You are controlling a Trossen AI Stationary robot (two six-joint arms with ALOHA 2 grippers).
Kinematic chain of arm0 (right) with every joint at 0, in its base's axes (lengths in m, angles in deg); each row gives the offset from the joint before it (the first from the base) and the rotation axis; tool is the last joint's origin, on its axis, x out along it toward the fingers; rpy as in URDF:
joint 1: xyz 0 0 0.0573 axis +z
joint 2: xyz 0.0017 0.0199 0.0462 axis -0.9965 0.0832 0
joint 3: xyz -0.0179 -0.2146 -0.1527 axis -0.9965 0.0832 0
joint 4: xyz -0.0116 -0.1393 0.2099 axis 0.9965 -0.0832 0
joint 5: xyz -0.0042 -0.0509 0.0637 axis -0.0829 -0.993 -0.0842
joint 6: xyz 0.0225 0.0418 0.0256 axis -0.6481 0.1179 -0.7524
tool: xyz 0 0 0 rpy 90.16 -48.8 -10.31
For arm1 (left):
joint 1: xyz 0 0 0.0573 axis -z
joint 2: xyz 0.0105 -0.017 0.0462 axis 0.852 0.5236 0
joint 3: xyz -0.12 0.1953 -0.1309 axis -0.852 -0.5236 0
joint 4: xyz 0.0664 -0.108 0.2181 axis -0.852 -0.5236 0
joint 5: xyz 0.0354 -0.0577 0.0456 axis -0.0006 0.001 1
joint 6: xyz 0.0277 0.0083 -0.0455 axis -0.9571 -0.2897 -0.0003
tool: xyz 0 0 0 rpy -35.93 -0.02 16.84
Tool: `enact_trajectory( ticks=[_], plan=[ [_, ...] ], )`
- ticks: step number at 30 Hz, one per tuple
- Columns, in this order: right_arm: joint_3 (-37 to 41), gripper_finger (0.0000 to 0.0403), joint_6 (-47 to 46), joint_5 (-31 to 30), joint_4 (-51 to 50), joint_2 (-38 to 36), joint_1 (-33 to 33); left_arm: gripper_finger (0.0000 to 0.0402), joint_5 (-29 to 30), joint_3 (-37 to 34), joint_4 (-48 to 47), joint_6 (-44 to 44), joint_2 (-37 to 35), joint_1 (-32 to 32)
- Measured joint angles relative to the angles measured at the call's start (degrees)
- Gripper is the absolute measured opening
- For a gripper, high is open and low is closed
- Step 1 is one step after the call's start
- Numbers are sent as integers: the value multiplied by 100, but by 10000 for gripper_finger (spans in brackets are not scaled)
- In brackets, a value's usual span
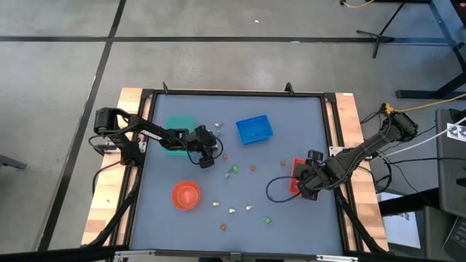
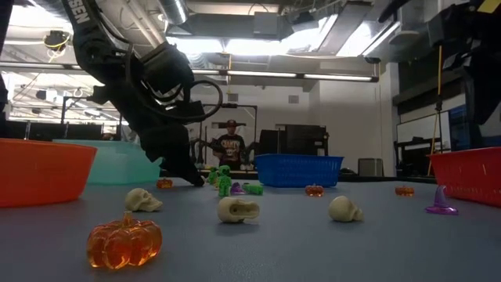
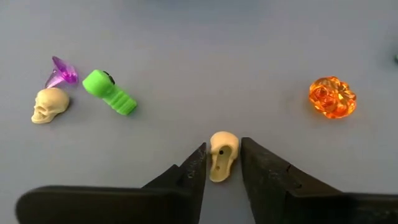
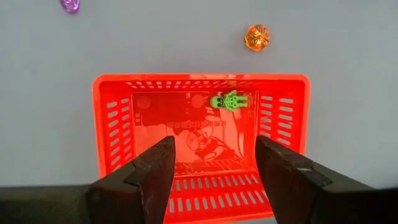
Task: Sort Halloween decoration
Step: Put the white skull toy into the green bin
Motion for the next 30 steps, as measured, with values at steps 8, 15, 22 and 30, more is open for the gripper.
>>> enact_trajectory(
  ticks=[8,15,22,30],
  plan=[
    [0,221,0,0,53,0,0,68,25,-11,98,-14,7,0],
    [0,221,0,0,52,0,0,53,66,-13,211,-47,4,-3],
    [0,221,0,0,52,0,0,47,71,-13,227,-48,0,-7],
    [0,221,0,0,54,0,0,47,96,-26,167,-42,-286,-13]
  ],
)
